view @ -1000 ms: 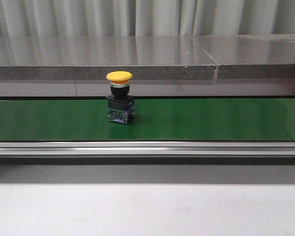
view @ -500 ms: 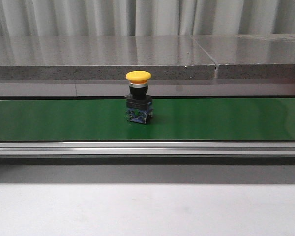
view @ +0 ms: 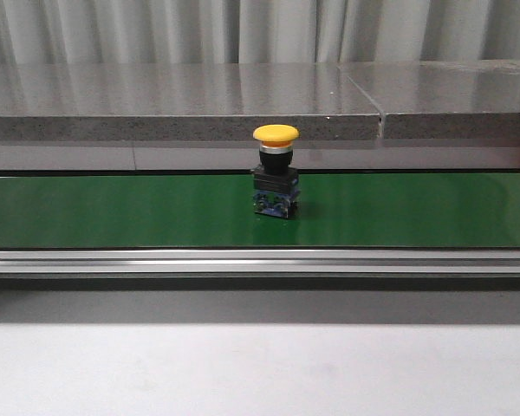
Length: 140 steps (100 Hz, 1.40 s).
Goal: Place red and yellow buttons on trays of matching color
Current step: 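Carry the red button into the red tray and open the right gripper, then descend the right gripper onto the yellow button on the belt and grasp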
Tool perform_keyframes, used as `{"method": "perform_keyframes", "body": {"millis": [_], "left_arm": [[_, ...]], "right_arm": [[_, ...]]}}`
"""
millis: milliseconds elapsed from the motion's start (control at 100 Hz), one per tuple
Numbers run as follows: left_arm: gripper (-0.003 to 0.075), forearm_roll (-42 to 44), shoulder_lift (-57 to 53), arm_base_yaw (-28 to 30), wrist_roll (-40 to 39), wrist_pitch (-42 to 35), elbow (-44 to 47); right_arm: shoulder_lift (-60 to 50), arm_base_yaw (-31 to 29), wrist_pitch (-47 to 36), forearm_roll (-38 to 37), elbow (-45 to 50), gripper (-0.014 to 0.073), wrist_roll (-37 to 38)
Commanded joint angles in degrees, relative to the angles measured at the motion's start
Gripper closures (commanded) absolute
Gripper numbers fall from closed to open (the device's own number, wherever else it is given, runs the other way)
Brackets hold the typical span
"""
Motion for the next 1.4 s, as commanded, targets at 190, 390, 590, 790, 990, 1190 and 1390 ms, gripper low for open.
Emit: {"method": "perform_keyframes", "body": {"millis": [190,390,590,790,990,1190,1390], "left_arm": [[0.0739,0.3,0.5,-0.4,-0.2,-4.1,-1.4],[0.0739,0.3,0.5,-0.4,-0.2,-4.1,-1.4],[0.0739,0.3,0.5,-0.4,-0.2,-4.1,-1.4],[0.0739,0.3,0.5,-0.4,-0.2,-4.1,-1.4],[0.0739,0.3,0.5,-0.4,-0.2,-4.1,-1.4],[0.0739,0.3,0.5,-0.4,-0.2,-4.1,-1.4],[0.0739,0.3,0.5,-0.4,-0.2,-4.1,-1.4]], "right_arm": [[-1.6,-0.3,-3.6,0.8,-2.1,0.0398,-0.1],[-1.6,-0.3,-3.8,0.8,-2.7,0.0077,-0.1],[-1.9,-0.3,-1.2,0.8,-6.2,-0.0052,-0.1],[-4.7,-0.3,5.9,1.4,-10.4,-0.0052,-0.1],[-10.6,-0.1,8.5,1.6,-10.6,-0.0052,-0.1],[-17.4,1.1,10.7,1.6,-7.9,-0.0052,-0.2],[-27.5,3.6,9.0,1.6,4.5,-0.0052,-0.9]]}}
